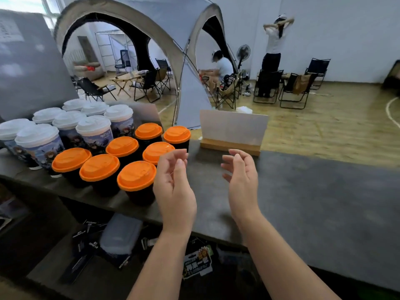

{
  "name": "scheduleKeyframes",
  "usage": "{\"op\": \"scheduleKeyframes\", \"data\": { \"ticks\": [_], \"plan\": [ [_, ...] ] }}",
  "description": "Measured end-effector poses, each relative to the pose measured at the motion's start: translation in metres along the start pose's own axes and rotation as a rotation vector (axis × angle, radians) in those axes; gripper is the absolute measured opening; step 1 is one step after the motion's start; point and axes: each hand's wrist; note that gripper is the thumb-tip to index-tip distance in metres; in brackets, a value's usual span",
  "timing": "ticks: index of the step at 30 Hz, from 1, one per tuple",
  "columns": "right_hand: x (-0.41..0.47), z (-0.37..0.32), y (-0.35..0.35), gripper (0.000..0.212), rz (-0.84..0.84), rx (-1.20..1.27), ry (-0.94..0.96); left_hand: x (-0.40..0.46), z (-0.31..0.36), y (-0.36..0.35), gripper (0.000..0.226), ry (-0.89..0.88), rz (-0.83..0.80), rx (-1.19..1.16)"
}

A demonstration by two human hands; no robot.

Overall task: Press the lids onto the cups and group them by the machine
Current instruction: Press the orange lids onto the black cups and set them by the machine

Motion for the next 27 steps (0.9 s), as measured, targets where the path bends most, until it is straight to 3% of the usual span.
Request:
{"op": "scheduleKeyframes", "data": {
  "ticks": [12, 21, 27],
  "plan": [
    [0.009, -0.048, 0.212, 0.022, 0.476, -0.084, 0.098, -0.111, -0.012, -0.166, 0.023, 0.342, -0.489, -0.15],
    [-0.01, -0.094, 0.403, 0.024, 0.847, -0.227, 0.133, -0.242, 0.016, -0.309, 0.024, 0.452, -0.831, -0.209],
    [-0.006, -0.118, 0.537, 0.023, 0.995, -0.253, 0.122, -0.347, 0.03, -0.427, 0.023, 0.523, -1.019, -0.201]
  ]
}}
Point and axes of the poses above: each hand's wrist, its own x-axis towards the middle knuckle, its own y-axis out of the back of the hand, z = x × y, and after that the axes turned 1 degree about z, right-handed
